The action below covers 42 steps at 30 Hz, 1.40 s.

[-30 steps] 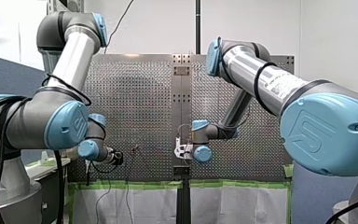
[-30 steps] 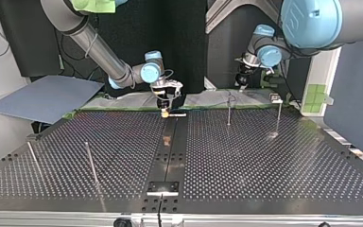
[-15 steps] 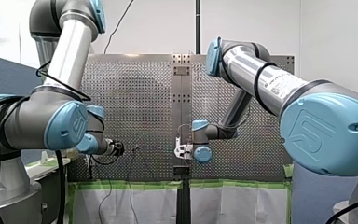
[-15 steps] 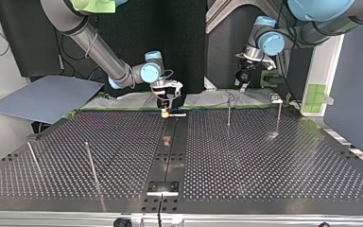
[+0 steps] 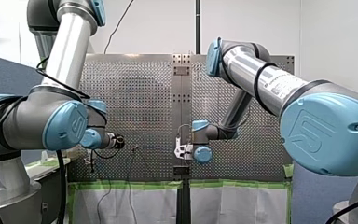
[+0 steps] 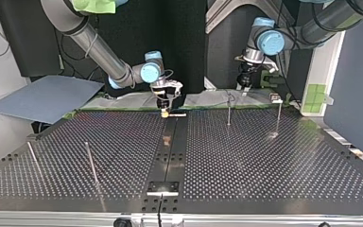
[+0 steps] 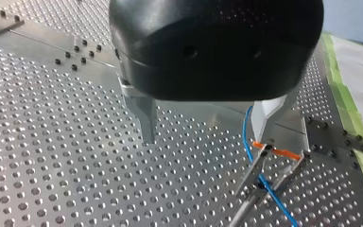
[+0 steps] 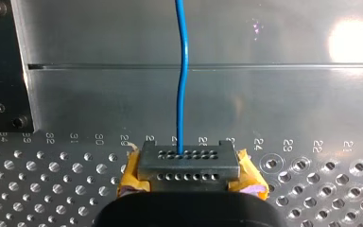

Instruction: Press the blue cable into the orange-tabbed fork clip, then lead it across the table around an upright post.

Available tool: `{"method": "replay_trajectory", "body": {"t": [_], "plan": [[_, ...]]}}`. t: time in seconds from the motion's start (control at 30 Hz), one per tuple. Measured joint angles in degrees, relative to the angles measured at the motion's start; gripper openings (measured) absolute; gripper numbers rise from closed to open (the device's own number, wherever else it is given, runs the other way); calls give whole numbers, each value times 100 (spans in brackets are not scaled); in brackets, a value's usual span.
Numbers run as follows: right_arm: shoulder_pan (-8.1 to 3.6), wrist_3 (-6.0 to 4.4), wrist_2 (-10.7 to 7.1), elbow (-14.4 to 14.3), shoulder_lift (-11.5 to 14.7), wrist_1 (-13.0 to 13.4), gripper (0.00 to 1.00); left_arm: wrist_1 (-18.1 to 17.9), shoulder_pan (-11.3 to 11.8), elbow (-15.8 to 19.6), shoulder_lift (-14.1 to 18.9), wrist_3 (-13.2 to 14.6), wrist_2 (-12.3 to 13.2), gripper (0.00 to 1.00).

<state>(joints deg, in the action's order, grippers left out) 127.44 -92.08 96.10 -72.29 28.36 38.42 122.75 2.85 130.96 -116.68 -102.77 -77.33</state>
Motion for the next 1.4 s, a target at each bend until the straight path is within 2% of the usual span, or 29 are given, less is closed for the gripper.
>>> {"method": "replay_trajectory", "body": {"t": [0.13,0.37,0.63,0.8,1.03,1.4], "plan": [[-1,-4,-3,0,-5,0,0,4,-31,-1,-9,31,-126,100],[-3,-9,-3,0,-9,5,0,23,-119,-55,-97,59,-170,100],[3,-28,-4,0,-10,1,0,274,-178,-412,-492,355,-307,100],[3,-26,-6,0,-15,-5,0,315,-188,-488,-747,506,-338,100],[-3,-12,-13,0,-14,-14,0,292,-190,-493,-1026,551,-309,100],[-4,-6,-15,1,-18,-11,0,-6,-190,-524,-1055,664,-244,100]]}}
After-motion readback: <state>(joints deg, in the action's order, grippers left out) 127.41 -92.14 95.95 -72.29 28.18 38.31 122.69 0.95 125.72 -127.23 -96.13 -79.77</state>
